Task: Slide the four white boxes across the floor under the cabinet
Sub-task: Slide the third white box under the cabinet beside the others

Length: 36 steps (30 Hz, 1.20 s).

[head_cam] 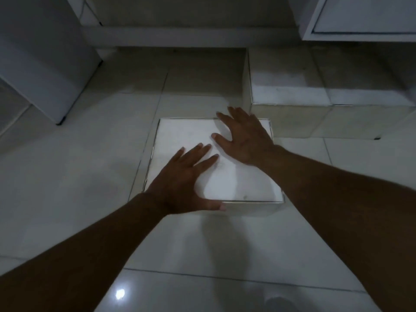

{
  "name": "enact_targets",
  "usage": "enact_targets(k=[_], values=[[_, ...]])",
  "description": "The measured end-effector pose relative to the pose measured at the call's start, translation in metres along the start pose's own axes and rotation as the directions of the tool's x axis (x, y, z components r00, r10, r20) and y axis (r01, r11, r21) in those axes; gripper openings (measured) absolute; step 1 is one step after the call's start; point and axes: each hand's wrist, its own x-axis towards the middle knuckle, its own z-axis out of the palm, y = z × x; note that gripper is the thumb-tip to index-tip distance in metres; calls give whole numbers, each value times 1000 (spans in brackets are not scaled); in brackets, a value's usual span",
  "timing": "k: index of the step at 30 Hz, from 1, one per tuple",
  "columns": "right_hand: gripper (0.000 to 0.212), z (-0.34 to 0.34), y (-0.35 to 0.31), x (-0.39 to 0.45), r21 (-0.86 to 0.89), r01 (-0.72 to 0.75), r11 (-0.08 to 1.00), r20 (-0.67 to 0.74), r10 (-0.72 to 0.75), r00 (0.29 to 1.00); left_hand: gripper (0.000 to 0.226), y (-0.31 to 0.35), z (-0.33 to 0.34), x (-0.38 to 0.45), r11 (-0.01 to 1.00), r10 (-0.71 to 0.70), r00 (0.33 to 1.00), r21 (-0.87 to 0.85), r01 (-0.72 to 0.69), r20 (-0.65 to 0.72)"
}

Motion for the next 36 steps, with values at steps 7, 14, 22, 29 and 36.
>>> enact_targets(k=[7,14,22,29,36], values=[[70,12,9,-4,-86,-13,996,-19,12,1000,109,-21,-2,4,993,90,995,73,-94,53],[73,13,13,-30,-183,-227,957,-101,211,972,98,-65,-26,0,985,-58,992,169,39,110],[73,22,-16,-49,-124,-584,802,-217,552,805,53,-28,-13,10,655,-733,680,-254,712,12],[78,13,-14,-77,-141,-492,859,-230,455,860,57,-4,-11,27,123,-860,467,-802,584,208],[79,15,25,-128,-82,362,929,-191,-371,909,133,15,-11,9,998,-48,988,40,43,149]])
